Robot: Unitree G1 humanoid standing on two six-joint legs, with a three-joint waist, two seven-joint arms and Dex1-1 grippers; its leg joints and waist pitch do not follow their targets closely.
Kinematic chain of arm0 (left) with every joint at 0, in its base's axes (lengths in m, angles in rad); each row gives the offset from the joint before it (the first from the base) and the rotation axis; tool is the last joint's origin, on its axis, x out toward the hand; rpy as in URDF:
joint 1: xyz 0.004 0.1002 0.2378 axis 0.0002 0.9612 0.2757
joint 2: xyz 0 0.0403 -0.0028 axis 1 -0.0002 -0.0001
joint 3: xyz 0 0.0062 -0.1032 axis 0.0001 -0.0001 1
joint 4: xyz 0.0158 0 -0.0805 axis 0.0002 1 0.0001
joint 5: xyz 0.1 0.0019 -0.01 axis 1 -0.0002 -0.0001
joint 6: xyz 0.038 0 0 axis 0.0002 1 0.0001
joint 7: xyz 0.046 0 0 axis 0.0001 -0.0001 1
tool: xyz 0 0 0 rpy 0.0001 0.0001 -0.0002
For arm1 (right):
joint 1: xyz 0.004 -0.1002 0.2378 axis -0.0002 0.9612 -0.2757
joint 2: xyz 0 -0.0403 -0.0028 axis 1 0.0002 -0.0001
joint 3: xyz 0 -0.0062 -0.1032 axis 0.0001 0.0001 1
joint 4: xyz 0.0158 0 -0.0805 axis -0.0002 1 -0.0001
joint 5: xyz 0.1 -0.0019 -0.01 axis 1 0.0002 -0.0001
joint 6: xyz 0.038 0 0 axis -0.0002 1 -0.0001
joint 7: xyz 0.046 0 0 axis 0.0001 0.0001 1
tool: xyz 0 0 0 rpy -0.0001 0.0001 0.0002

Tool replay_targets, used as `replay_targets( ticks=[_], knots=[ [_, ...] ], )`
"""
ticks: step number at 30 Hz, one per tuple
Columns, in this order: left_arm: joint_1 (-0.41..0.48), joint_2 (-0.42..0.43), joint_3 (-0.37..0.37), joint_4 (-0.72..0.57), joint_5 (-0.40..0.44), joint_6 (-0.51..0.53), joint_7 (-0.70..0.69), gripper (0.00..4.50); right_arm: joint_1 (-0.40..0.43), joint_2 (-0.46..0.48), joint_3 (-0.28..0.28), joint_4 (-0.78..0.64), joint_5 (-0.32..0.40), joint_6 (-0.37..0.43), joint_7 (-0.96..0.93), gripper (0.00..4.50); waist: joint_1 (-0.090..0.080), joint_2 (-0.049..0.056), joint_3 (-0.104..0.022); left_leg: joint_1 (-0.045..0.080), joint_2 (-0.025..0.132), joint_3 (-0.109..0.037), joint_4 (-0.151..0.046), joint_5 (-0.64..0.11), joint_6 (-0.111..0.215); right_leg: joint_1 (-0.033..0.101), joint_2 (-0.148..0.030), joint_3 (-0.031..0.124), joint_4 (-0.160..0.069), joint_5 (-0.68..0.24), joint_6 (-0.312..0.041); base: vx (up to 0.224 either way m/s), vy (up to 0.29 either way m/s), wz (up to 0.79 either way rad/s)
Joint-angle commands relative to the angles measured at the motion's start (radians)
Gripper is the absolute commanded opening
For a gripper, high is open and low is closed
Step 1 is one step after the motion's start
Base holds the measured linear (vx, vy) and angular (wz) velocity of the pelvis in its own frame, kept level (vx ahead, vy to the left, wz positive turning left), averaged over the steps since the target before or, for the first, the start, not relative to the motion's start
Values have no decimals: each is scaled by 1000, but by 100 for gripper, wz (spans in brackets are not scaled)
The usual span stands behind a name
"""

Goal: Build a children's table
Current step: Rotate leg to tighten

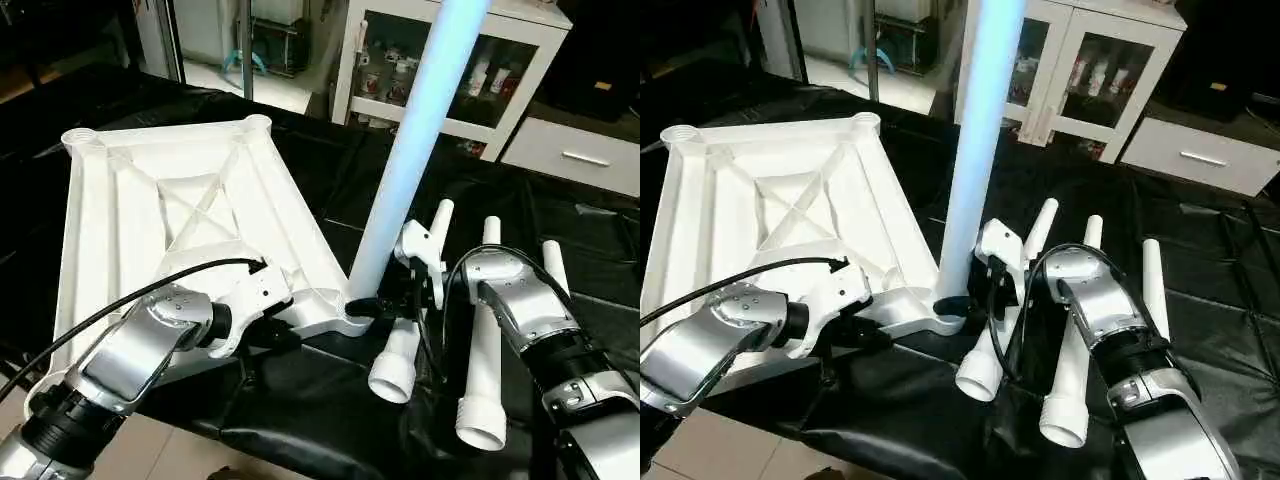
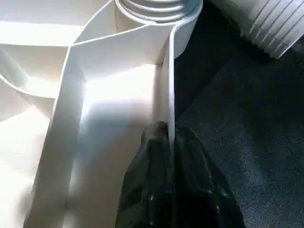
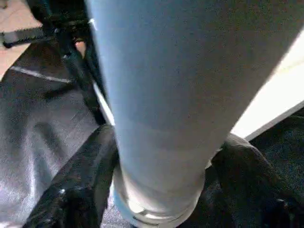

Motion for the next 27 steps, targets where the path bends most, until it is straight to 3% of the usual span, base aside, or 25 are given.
replay_targets(
  ticks=[1,6,19,27],
  knots=[
    [-24,-7,-16,-22,-21,-29,-41,0,11,-24,3,-3,-20,-10,9,294,-5,9,-60,1,39,-5,-74,-116,32,63,-60,57,-57,-180,-206,0,0,0],
    [-24,-6,-16,-19,-21,-32,-41,0,19,-26,7,-1,-25,-16,24,252,-4,10,-60,1,39,-6,-74,-123,28,63,-61,57,-58,-192,-202,0,0,0],
    [-19,-10,-12,-14,-22,-23,-35,0,30,-4,8,26,-31,-5,-3,209,-5,9,-60,1,39,-7,-74,-126,24,64,-60,57,-58,-197,-200,0,0,0],
    [-7,-21,-2,-17,-30,-5,-19,0,42,35,-23,50,-13,35,-81,205,-11,11,-56,4,40,-11,-81,-206,-1,61,-61,56,-71,-302,-166,0,0,0]
  ],
)
